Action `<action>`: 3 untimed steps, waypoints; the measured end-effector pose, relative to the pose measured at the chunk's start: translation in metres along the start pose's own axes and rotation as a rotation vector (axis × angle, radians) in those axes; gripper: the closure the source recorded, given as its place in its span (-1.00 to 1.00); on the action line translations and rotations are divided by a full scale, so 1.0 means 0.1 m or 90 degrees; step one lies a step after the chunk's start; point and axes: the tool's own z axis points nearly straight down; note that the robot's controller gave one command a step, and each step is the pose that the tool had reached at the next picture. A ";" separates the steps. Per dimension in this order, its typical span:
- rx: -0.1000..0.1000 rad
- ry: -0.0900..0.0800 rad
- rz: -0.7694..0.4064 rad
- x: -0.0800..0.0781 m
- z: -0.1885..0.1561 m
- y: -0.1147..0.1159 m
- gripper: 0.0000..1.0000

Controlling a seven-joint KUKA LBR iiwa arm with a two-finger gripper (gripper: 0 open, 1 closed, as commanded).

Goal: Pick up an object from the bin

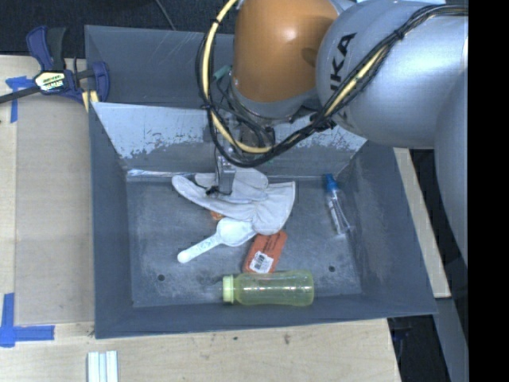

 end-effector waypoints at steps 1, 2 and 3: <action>-0.001 -0.006 0.001 -0.02 -0.05 -0.01 -1.00; -0.001 -0.008 -0.040 0.15 0.46 -0.21 -1.00; -0.001 -0.005 -0.045 0.01 0.92 -0.33 -1.00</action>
Offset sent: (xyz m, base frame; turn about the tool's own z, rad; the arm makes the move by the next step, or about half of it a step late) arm -0.0287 -0.0369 -0.0874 -0.1058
